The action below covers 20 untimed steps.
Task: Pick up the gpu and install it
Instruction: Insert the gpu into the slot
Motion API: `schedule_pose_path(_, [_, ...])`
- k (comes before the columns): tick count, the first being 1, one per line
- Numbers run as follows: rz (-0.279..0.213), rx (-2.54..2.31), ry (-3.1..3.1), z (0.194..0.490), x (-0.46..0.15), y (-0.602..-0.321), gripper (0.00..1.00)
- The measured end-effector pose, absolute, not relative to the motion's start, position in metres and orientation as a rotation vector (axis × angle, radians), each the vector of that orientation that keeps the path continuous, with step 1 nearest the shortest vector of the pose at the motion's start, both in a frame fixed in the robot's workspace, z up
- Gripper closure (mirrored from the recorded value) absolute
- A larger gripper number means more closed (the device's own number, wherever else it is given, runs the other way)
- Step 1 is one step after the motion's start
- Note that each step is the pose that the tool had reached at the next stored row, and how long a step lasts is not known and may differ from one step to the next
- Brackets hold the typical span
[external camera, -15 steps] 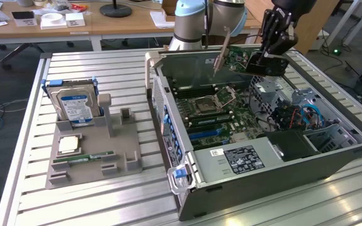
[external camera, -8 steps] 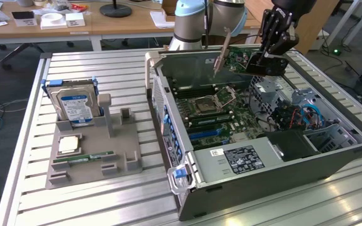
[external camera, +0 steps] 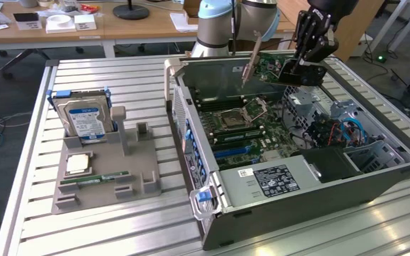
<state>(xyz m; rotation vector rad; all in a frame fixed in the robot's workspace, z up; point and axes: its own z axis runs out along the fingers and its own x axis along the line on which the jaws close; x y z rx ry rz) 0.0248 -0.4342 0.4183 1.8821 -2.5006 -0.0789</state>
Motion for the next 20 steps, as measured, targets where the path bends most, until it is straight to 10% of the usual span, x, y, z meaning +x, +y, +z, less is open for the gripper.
schedule_pose_path(20, [-0.078, 1.980, -2.421, 0.4180, 0.0248, -0.4342, 0.74])
